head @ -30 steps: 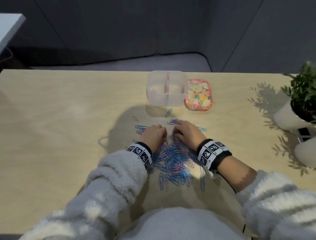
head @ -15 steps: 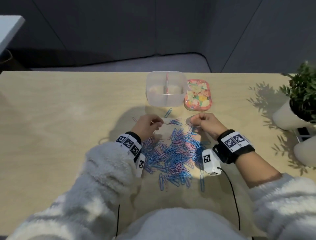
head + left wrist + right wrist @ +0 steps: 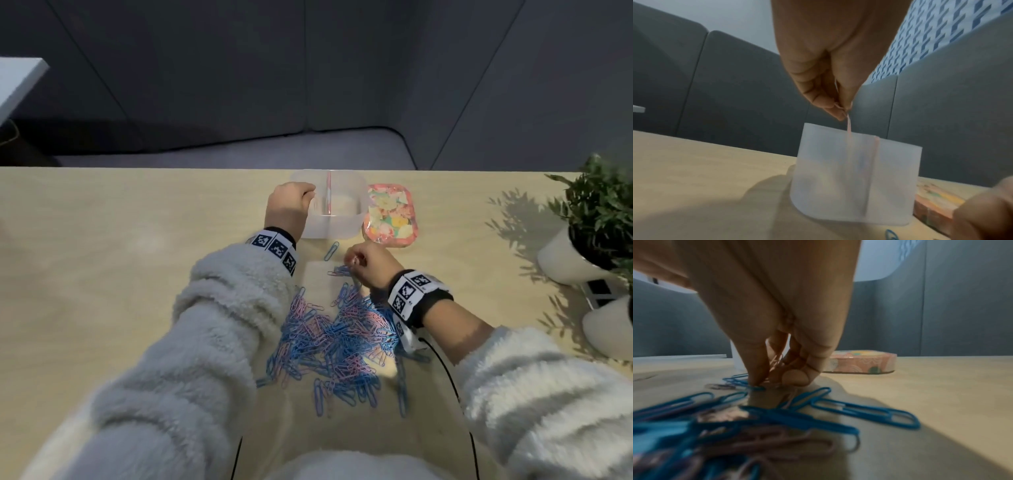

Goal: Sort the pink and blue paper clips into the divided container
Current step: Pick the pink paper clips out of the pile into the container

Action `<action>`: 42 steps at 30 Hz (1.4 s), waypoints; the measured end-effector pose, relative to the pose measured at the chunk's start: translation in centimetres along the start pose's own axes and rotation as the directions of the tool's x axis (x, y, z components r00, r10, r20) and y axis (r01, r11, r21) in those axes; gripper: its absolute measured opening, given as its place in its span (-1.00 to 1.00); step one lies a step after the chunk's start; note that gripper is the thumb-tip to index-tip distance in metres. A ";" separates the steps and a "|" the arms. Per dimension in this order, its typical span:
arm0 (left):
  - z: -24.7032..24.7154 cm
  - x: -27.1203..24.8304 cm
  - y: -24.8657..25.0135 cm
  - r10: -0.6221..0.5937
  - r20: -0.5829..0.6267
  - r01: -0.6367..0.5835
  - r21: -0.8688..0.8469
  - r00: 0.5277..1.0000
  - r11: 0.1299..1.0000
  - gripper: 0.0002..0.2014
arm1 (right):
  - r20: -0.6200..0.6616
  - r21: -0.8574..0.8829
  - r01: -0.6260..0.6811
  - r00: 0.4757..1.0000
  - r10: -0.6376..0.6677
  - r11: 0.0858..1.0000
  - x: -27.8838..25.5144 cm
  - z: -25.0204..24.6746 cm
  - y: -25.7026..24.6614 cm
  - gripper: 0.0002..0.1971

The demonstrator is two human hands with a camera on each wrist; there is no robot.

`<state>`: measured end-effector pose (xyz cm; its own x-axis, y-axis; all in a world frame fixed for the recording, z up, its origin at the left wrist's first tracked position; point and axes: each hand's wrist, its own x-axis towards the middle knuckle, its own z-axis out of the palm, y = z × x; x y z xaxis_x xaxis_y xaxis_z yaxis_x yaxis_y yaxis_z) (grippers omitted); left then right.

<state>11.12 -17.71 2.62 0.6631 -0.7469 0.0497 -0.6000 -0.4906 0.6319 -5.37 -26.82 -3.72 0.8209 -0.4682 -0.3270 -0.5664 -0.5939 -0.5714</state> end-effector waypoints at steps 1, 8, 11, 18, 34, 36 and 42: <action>0.0 0.2 0.0 -0.004 0.037 0.002 0.057 0.999 0.998 -0.88 | 0.005 -0.033 -0.004 1.000 0.004 0.999 0.0 0.2 0.0 -0.84; -1.0 -1.6 -1.8 0.043 -0.113 -0.048 -0.045 0.993 0.998 -0.75 | 0.060 -0.022 -0.003 0.998 0.004 1.000 -0.5 0.0 0.2 -0.70; -1.8 -4.0 -5.1 0.023 -0.148 -0.018 0.036 0.989 0.999 -0.80 | 0.021 0.041 0.015 1.000 -0.016 0.999 -1.3 -1.2 -1.0 -0.84; -1.8 -9.6 -10.4 -0.182 0.132 0.177 0.046 0.974 0.983 -0.84 | -0.262 0.104 0.258 0.939 -0.224 0.960 1.7 -6.1 -7.7 -0.91; -0.6 -8.4 -10.5 -0.017 0.244 -0.057 0.295 0.970 0.954 -0.85 | 0.090 -0.141 0.265 0.963 -0.255 0.954 0.0 4.3 -10.2 -0.78; -0.6 -8.5 -10.6 -0.078 0.230 0.004 0.305 0.970 0.952 -0.87 | 0.115 -0.179 0.255 0.965 -0.237 0.950 0.3 5.7 -10.1 -0.79; -0.6 -10.5 -11.4 -0.113 0.217 0.052 0.270 0.970 0.962 -0.87 | 0.052 -0.215 0.197 0.980 -0.190 0.957 1.7 5.5 -8.3 -0.82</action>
<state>11.28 -4.02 -4.66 0.6134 -0.7662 -0.1912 -0.6635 -0.6314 0.4014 1.11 -19.05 -3.64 0.9163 -0.3117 -0.2514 -0.3958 -0.8009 -0.4494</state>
